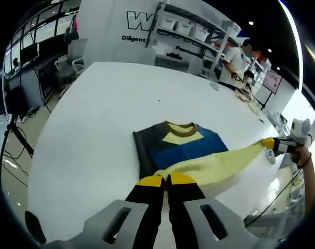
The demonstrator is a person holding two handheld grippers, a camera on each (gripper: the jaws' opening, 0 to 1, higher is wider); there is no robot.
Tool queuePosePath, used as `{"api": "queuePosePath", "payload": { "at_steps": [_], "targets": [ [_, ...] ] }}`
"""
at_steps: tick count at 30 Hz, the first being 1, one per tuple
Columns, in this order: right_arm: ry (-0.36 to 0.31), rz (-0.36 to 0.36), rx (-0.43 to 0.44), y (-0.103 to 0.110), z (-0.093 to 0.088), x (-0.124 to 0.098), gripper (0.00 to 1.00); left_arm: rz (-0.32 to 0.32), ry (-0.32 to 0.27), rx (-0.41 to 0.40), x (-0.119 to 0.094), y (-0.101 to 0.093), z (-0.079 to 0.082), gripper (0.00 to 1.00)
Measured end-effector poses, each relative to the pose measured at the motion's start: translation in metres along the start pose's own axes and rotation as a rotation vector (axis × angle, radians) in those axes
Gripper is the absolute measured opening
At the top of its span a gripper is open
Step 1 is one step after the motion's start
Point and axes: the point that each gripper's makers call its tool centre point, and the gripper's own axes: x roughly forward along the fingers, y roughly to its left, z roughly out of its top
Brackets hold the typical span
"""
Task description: Fold the garment on the visible template until the final outline fits inside the template.
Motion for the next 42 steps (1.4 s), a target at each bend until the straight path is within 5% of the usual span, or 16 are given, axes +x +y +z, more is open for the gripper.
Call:
{"api": "queuePosePath", "payload": {
  "at_steps": [5, 23, 42],
  "targets": [
    [-0.03, 0.002, 0.046, -0.009, 0.019, 0.011, 0.0, 0.031, -0.06, 0.032, 0.013, 0.005, 0.024, 0.06],
    [-0.057, -0.042, 0.176, -0.034, 0.045, 0.056, 0.0, 0.097, -0.068, 0.009, 0.064, 0.022, 0.054, 0.06],
    [0.056, -0.105, 0.209, -0.068, 0.03, 0.117, 0.0, 0.137, 0.008, -0.022, 0.134, 0.044, 0.058, 0.06]
  ]
}}
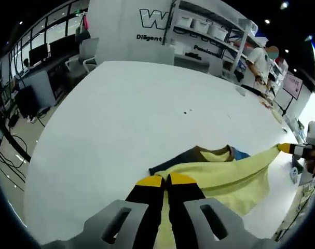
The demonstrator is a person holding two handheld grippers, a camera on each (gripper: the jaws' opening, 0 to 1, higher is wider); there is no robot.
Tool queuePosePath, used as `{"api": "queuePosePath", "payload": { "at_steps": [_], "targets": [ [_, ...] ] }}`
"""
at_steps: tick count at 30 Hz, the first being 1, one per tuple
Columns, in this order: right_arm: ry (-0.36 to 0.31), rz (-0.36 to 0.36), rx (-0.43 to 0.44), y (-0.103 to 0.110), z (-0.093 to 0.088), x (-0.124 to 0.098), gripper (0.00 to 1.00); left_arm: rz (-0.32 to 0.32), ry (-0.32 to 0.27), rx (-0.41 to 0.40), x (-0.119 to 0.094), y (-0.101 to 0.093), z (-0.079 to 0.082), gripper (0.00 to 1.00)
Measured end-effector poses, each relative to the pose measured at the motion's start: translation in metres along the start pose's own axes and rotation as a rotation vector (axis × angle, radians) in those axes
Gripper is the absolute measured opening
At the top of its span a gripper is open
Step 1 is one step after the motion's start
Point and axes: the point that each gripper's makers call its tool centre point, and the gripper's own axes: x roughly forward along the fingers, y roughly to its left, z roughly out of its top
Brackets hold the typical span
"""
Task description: Fold the garment on the visible template until the final outline fits inside the template.
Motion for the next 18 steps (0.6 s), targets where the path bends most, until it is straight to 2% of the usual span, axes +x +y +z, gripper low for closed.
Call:
{"api": "queuePosePath", "payload": {
  "at_steps": [1, 9, 18],
  "targets": [
    [0.007, -0.002, -0.005, -0.002, -0.001, 0.006, 0.0, 0.002, 0.02, 0.012, 0.005, 0.001, -0.002, 0.06],
    [0.041, -0.011, -0.005, -0.012, -0.005, 0.032, 0.0, 0.01, 0.051, 0.021, 0.031, 0.004, -0.002, 0.06],
    [0.058, -0.012, 0.006, -0.022, -0.007, 0.055, 0.0, 0.023, 0.086, -0.002, 0.052, 0.011, -0.008, 0.06]
  ]
}}
